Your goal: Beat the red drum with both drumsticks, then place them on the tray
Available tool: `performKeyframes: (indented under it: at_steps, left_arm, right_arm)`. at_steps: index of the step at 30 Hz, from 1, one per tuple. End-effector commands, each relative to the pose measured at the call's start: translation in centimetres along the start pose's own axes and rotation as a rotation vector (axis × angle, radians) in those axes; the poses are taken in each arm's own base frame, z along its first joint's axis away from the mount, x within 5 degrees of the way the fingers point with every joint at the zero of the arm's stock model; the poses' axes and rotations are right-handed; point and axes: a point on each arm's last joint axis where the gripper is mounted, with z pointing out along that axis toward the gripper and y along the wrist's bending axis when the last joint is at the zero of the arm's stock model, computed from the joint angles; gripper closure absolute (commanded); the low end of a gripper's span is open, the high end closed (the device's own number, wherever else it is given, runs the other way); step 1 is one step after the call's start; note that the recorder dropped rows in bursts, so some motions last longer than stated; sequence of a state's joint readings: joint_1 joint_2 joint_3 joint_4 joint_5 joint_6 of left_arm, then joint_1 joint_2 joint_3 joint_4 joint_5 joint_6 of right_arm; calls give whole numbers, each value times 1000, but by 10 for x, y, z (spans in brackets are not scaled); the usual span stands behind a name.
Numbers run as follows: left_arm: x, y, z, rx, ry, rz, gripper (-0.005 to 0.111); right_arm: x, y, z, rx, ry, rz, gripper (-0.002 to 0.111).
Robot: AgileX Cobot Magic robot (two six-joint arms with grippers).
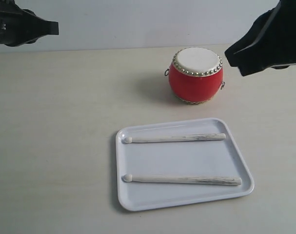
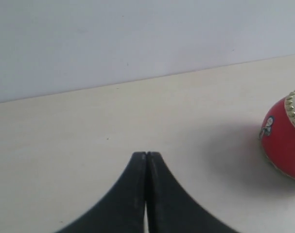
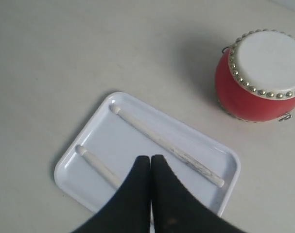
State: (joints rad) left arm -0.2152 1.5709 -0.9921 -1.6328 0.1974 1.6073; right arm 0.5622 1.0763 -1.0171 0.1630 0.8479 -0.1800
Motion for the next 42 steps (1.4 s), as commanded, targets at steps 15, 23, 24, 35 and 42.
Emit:
performKeyframes:
  at_steps: [15, 23, 24, 35, 42]
  left_arm:
    - [7, -21, -30, 152, -56, 90, 107]
    - [14, -17, -91, -20, -124, 91, 107]
    - [15, -19, -99, -22, -138, 83, 107]
    - [19, -28, -143, -5, -246, 24, 107]
    - [18, -28, -143, -3, -249, 24, 107]
  right_arm:
    - [55, 9, -160, 242, -574, 149, 108]
    - [62, 16, -169, 248, -615, 136, 108]
    - [63, 16, -170, 248, -617, 135, 108]
    - [63, 16, -170, 248, -617, 135, 108]
    - [63, 16, -170, 248, -617, 135, 108]
